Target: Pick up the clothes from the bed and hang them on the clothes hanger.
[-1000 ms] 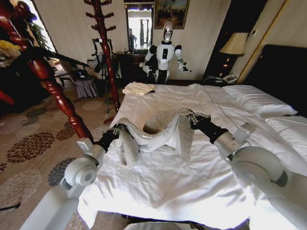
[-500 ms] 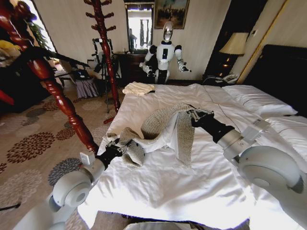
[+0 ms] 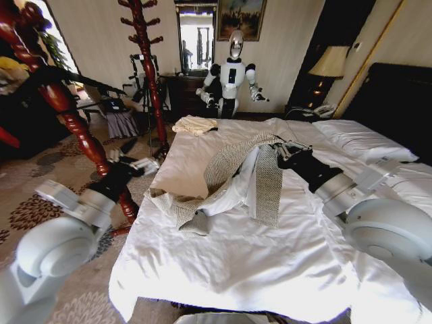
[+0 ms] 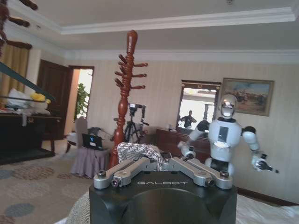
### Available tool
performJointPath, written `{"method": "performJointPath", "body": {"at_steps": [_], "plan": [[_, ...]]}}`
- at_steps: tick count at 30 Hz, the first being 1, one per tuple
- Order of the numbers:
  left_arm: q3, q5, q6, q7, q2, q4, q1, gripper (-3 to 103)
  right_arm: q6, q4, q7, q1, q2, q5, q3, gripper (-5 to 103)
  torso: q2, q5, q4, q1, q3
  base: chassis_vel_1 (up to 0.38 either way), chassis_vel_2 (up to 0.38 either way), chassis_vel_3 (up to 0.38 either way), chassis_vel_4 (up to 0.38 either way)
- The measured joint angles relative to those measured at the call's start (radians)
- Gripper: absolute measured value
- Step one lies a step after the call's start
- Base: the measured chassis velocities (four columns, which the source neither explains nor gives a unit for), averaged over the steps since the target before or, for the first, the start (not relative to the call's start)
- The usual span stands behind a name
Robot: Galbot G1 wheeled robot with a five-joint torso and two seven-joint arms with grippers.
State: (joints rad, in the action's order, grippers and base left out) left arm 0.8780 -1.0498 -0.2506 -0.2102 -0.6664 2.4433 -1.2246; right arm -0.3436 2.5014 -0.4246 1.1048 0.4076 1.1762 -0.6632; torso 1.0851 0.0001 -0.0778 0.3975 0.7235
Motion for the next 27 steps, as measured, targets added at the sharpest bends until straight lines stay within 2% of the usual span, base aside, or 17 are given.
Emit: {"method": "performJointPath", "body": {"at_steps": [2,3,5,7,9,12,13,16,18,20,22,23,24,27], "plan": [[0.089,-0.051,0.008,0.025,0.032,-0.027,0.003,100,-0.026,0.000,-0.026,0.003,0.004,-0.009,-0.002,1,0.000,-0.0003,-0.0002,0.000,0.000,0.000,0.000,0.000,0.000],[0.089,-0.051,0.008,0.025,0.032,-0.027,0.003,100,-0.026,0.000,-0.026,0.003,0.004,-0.009,-0.002,1,0.000,-0.0003,-0.0002,0.000,0.000,0.000,0.000,0.000,0.000],[0.187,-0.145,0.011,0.039,0.068,-0.062,0.016,100,-0.033,0.000,-0.031,0.007,0.014,-0.021,0.001,1,0.000,-0.0004,0.0001,0.000,0.000,0.000,0.000,0.000,0.000],[0.243,-0.203,0.010,0.046,0.100,-0.102,0.041,100,-0.033,-0.001,-0.029,0.012,0.026,-0.035,0.008,1,0.000,0.0000,0.0001,0.000,0.000,0.000,0.000,0.000,0.000],[0.261,-0.222,0.008,0.048,0.118,-0.131,0.058,100,-0.033,-0.001,-0.027,0.014,0.033,-0.040,0.012,1,0.000,0.0001,-0.0001,0.000,0.000,0.000,0.000,0.000,0.000],[0.303,-0.253,-0.015,0.061,0.183,-0.240,0.103,100,-0.031,-0.001,-0.017,0.018,0.051,-0.057,0.023,1,0.000,-0.0003,-0.0002,0.000,0.000,0.000,0.000,0.000,0.000],[0.303,-0.253,-0.015,0.061,0.183,-0.240,0.103,100,-0.031,-0.001,-0.017,0.018,0.051,-0.057,0.023,1,0.000,-0.0003,-0.0002,0.000,0.000,0.000,0.000,0.000,0.000],[0.344,-0.306,-0.027,0.080,0.244,-0.336,0.112,100,-0.029,-0.001,-0.007,0.019,0.060,-0.075,0.029,1,0.000,-0.0001,0.0000,0.000,0.000,0.000,0.000,0.000,0.000],[0.352,-0.337,-0.047,0.101,0.302,-0.422,0.132,100,-0.026,-0.001,0.000,0.025,0.069,-0.094,0.031,1,0.000,-0.0004,0.0001,0.000,0.000,0.000,0.000,0.000,0.000],[0.348,-0.348,-0.054,0.107,0.319,-0.445,0.144,100,-0.026,-0.001,0.002,0.028,0.071,-0.099,0.031,1,0.000,-0.0005,0.0000,0.000,0.000,0.000,0.000,0.000,0.000],[0.319,-0.383,-0.065,0.109,0.353,-0.498,0.180,100,-0.025,-0.001,0.006,0.034,0.076,-0.108,0.031,1,0.000,0.0001,0.0000,0.000,0.000,0.000,0.000,0.000,0.000],[0.267,-0.403,-0.080,0.091,0.376,-0.545,0.226,100,-0.021,-0.002,0.011,0.040,0.078,-0.112,0.031,1,0.000,0.0002,-0.0002,0.000,0.000,0.000,0.000,0.000,0.000],[0.267,-0.403,-0.080,0.091,0.376,-0.545,0.226,100,-0.021,-0.002,0.011,0.040,0.078,-0.112,0.031,1,0.000,0.0002,-0.0002,0.000,0.000,0.000,0.000,0.000,0.000],[0.221,-0.426,-0.149,0.077,0.410,-0.610,0.265,100,-0.012,-0.002,0.022,0.051,0.082,-0.119,0.031,1,0.000,-0.0003,-0.0005,0.000,0.000,0.000,0.000,0.000,0.000]]}}
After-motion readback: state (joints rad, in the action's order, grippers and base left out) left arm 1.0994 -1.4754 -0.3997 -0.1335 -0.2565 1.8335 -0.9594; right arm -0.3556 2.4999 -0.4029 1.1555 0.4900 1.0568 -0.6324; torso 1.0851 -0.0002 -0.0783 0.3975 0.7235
